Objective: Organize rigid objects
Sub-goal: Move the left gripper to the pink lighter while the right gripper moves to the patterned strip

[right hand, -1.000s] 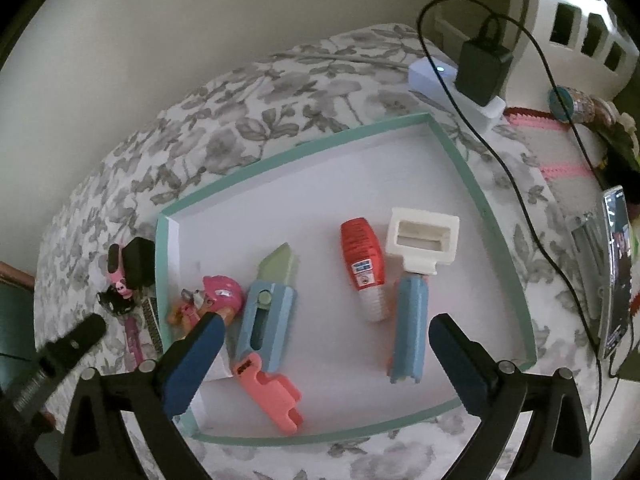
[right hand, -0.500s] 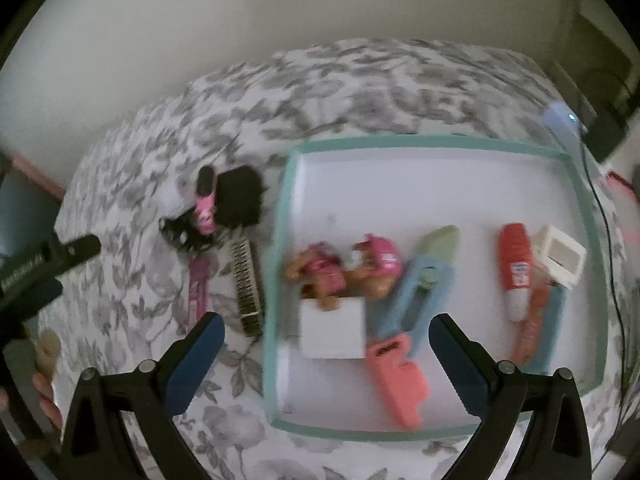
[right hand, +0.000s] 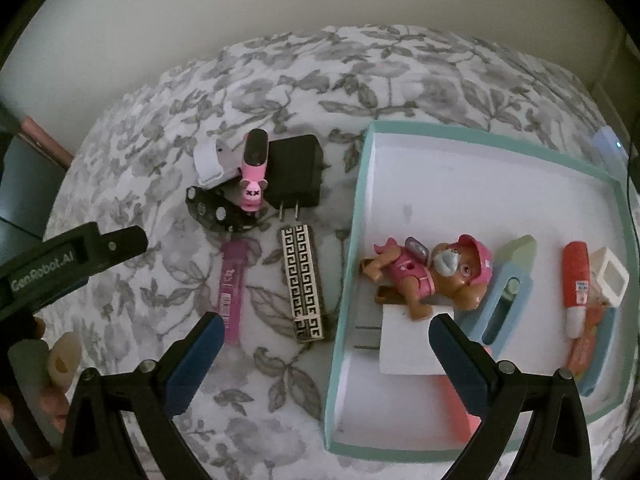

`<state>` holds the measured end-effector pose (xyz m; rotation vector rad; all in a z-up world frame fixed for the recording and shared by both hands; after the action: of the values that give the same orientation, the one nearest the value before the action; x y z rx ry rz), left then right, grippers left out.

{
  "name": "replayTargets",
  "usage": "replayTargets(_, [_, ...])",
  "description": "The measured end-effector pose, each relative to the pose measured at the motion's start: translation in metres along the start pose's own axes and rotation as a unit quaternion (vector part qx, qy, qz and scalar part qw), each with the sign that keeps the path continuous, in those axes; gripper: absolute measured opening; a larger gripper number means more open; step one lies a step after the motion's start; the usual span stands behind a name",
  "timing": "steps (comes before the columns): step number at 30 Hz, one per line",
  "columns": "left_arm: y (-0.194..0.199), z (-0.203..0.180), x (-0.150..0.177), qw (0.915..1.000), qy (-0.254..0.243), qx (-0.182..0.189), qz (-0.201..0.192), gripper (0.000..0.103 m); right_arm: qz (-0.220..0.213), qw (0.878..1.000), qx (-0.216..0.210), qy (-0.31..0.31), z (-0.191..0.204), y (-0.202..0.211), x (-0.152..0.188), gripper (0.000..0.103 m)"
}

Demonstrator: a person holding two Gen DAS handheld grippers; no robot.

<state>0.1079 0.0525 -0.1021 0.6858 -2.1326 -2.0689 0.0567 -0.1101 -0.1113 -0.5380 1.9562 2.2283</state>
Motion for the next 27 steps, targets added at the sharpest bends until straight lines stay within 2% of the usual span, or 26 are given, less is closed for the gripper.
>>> replayTargets(6, [-0.019, -0.021, 0.015, 0.9988, -0.043, -0.014, 0.016, 0.100, -0.002, 1.000, 0.005, -0.021, -0.016, 0.001, -0.001, 0.103])
replayTargets(10, [-0.028, -0.031, 0.024, 0.9978, -0.053, 0.001, 0.039, 0.084, 0.000, 0.999, 0.026, -0.018, -0.024, 0.001, 0.000, 0.103])
replayTargets(12, [-0.031, -0.034, 0.026, 0.9976, -0.053, 0.005, 0.045, 0.081, 0.004, 0.999, 0.030, -0.016, -0.027, 0.000, 0.002, 0.103])
replayTargets(14, [-0.031, -0.036, 0.027, 0.9973, -0.058, 0.004, 0.044, 0.069, 0.007, 0.999, 0.033, -0.016, -0.029, -0.001, 0.003, 0.103])
replayTargets(24, [-0.040, -0.056, 0.044, 0.9948, -0.082, 0.013, 0.058, 0.060, 0.006, 0.999, 0.040, -0.034, -0.043, 0.000, 0.006, 0.103])
replayTargets(26, [-0.043, -0.060, 0.046, 0.9945, -0.084, 0.011, 0.061, 0.047, 0.006, 0.998, 0.041, -0.037, -0.045, 0.000, 0.006, 0.103])
replayTargets(27, [-0.045, -0.062, 0.047, 0.9945, -0.083, 0.012, 0.062, 0.045, 0.005, 0.998, 0.040, -0.039, -0.046, 0.000, 0.006, 0.103])
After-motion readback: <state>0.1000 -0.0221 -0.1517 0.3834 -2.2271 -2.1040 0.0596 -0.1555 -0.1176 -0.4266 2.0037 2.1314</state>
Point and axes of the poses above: each gripper's, at about its wrist camera, not at the fingertips, and y roughly against the way its jaws point, z to its left, x to its underside, the point moved 7 cm from there along -y, roughly the way its jaws point, and after that the axes turned 14 degrees about y, right-handed, at the moved point
